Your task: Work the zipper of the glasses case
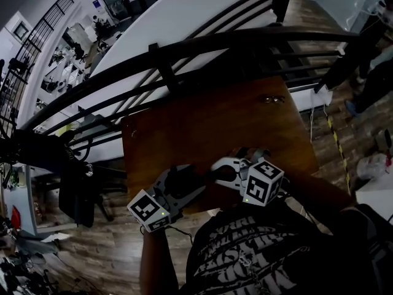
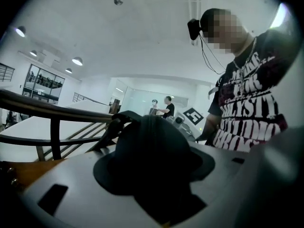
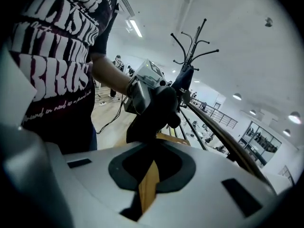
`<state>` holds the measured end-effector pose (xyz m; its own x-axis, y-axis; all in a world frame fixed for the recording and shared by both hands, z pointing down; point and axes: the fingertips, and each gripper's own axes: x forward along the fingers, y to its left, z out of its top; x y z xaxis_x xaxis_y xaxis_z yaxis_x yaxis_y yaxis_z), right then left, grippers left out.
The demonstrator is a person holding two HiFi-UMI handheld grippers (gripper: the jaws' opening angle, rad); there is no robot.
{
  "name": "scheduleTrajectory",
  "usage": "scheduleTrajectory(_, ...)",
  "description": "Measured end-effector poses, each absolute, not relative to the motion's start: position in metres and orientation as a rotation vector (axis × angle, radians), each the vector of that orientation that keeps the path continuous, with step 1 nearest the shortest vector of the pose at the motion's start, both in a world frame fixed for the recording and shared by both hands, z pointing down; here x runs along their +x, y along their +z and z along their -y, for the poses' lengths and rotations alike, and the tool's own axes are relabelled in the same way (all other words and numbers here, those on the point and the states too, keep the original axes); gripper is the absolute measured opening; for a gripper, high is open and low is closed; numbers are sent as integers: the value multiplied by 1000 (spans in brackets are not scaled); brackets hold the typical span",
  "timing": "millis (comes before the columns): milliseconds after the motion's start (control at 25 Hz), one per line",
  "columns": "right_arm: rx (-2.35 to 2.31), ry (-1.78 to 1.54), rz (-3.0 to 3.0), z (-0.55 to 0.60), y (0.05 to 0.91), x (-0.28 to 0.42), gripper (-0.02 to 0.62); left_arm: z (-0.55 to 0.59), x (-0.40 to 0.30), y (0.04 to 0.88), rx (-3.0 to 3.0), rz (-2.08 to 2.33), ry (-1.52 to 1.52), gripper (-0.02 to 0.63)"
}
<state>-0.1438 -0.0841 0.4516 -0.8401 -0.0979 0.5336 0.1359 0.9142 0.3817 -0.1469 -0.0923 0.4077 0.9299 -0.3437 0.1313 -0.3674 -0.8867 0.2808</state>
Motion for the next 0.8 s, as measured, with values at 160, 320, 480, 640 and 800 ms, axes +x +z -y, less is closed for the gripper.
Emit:
scheduleTrajectory(160, -54, -537, 2474, 82, 449, -148, -2, 91, -153, 413, 2804, 510, 140, 261)
scheduleTrajectory(320, -27, -538, 2463, 90, 443, -151, -2, 94, -158, 419, 2854, 554, 259, 265)
scheduleTrajectory(480, 2, -576, 2434, 96, 444, -149, -2, 99, -160, 430, 2887, 578, 425, 273)
scheduleTrajectory(640, 20, -609, 2428, 103, 443, -144, -2, 105, -164, 440, 2884, 611, 534, 300)
scheduleTrajectory(800, 24, -609, 2397, 106, 437, -142, -2, 109, -164, 447, 2891, 614, 689, 303)
